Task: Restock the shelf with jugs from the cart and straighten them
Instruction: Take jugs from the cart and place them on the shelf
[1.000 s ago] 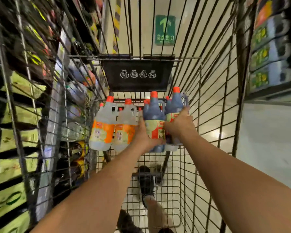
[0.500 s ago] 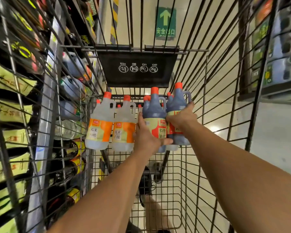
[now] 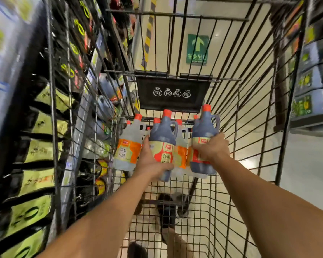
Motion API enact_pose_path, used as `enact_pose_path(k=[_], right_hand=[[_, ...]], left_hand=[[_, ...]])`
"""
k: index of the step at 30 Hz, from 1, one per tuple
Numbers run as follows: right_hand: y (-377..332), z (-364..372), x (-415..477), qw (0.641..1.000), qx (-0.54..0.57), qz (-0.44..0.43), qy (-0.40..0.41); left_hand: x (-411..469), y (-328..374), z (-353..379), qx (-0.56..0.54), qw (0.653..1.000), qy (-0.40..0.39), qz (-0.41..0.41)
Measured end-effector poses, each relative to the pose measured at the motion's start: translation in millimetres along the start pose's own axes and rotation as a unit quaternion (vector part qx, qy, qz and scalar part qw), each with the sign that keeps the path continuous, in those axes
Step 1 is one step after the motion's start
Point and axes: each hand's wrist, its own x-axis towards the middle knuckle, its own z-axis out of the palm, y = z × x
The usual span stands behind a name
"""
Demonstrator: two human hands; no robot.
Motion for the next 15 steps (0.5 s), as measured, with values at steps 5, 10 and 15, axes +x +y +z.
enact_pose_path(k=[5,10,15], right_hand=[[-4,-5,-41,0.996,0.013,-0.087,0.017],[-12,-21,-96,0.976,0.016,-0.216,0.029],[-20,-43,-172,0.945,0.07,-0.315,0.062]], left_hand=[[-28,7,-29,-0.009,0.999,0.026,0.038],[-78,20,-63,-0.058,0.991,0.045,0.112],[-150,27,-102,-0.103,0.97,0.085,0.201]])
